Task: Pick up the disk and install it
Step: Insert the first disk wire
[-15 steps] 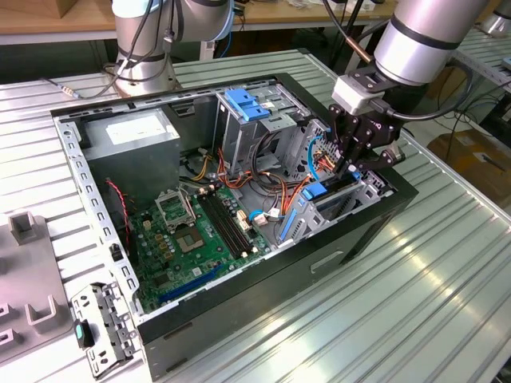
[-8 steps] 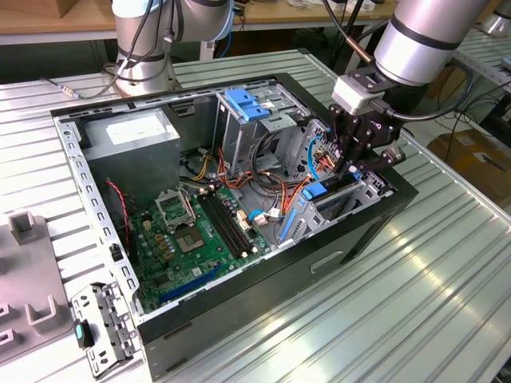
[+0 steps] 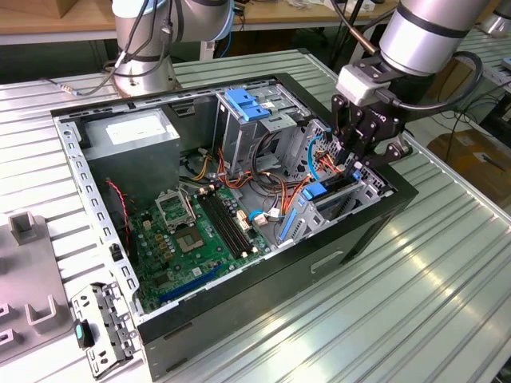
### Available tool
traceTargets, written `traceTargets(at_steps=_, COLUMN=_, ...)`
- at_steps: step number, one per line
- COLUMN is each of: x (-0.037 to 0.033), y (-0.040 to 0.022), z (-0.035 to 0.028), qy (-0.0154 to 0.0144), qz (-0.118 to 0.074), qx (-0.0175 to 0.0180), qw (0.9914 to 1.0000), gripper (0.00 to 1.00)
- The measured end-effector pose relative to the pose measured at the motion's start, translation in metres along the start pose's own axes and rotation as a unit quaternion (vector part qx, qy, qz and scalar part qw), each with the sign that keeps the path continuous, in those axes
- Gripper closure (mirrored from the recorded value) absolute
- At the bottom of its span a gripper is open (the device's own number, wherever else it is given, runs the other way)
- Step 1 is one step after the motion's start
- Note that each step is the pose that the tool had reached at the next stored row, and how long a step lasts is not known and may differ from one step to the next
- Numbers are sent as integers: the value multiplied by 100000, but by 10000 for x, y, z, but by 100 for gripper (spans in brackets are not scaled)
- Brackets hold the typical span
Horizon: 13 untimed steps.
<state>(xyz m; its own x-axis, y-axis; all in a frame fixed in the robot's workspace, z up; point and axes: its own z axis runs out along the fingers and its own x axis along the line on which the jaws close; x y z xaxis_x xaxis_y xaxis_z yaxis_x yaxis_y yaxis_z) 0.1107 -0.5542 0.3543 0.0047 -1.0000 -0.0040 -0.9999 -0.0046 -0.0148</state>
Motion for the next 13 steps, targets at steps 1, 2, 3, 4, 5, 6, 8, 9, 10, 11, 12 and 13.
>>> traceTargets(at_steps=1, x=0, y=0, z=0, qy=-8, qz=0, qx=1, qw=100000, gripper=70)
traceTargets(at_steps=2, x=0, y=0, z=0, qy=-8, qz=0, qx=0, qw=100000, gripper=70)
traceTargets(at_steps=3, x=0, y=0, z=-1, qy=-6, qz=0, qx=0, qw=100000, gripper=70)
traceTargets(at_steps=4, x=0, y=0, z=-2, qy=7, qz=-1, qx=-1, qw=100000, gripper=70)
traceTargets(at_steps=5, x=0, y=0, z=-3, qy=10, qz=0, qx=-1, qw=100000, gripper=70)
traceTargets(at_steps=6, x=0, y=0, z=-2, qy=7, qz=0, qx=0, qw=100000, gripper=71)
traceTargets(at_steps=8, x=0, y=0, z=-2, qy=4, qz=1, qx=0, qw=100000, gripper=78)
traceTargets(at_steps=9, x=0, y=0, z=-3, qy=5, qz=0, qx=-1, qw=100000, gripper=84)
traceTargets(at_steps=10, x=0, y=0, z=-3, qy=6, qz=0, qx=-1, qw=100000, gripper=89)
traceTargets(at_steps=11, x=0, y=0, z=-3, qy=8, qz=1, qx=-1, qw=100000, gripper=89)
traceTargets(at_steps=12, x=0, y=0, z=-3, qy=7, qz=0, qx=-1, qw=100000, gripper=89)
traceTargets(at_steps=13, x=0, y=0, z=-3, qy=6, qz=0, qx=-2, qw=100000, gripper=89)
